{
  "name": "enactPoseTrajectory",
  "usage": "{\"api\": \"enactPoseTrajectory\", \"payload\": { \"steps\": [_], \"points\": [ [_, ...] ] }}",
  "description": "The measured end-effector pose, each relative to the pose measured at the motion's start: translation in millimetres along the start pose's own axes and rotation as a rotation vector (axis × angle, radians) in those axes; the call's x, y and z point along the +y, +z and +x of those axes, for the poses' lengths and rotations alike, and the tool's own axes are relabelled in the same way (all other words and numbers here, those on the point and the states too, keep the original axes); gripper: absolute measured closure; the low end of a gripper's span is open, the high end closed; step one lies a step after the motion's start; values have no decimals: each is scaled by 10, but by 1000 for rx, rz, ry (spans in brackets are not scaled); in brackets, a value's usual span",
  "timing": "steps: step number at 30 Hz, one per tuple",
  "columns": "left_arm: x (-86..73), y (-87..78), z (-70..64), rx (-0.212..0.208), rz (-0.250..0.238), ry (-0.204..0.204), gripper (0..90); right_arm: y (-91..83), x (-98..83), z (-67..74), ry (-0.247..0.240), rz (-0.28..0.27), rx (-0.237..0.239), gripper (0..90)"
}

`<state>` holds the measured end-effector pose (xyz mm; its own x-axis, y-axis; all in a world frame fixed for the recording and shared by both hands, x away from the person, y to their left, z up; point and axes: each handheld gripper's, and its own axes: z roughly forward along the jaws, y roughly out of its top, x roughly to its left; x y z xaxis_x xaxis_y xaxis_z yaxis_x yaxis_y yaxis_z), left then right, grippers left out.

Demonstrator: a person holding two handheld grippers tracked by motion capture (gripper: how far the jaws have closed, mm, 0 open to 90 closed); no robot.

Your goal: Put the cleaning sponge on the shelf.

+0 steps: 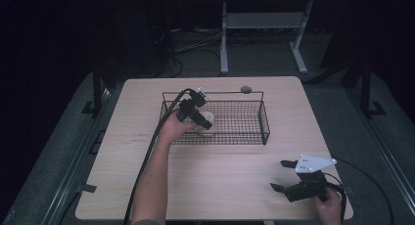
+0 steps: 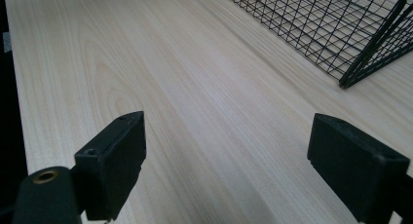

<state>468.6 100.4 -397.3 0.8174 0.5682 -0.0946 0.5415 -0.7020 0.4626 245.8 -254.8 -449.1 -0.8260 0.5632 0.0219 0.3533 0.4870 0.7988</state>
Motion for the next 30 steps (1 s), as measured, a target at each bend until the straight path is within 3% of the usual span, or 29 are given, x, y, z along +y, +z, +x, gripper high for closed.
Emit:
{"api": "enactPoseTrajectory", "payload": {
  "steps": [3,13,30],
  "points": [
    [-2,31,-9,-19,4,-9,259,2,0,-2,1,-1,1,136],
    [-1,14,-21,-12,13,-7,253,-1,1,1,1,-3,4,136],
    [-27,-115,-52,-13,-23,11,213,0,5,8,0,-3,5,136]
  ]
}}
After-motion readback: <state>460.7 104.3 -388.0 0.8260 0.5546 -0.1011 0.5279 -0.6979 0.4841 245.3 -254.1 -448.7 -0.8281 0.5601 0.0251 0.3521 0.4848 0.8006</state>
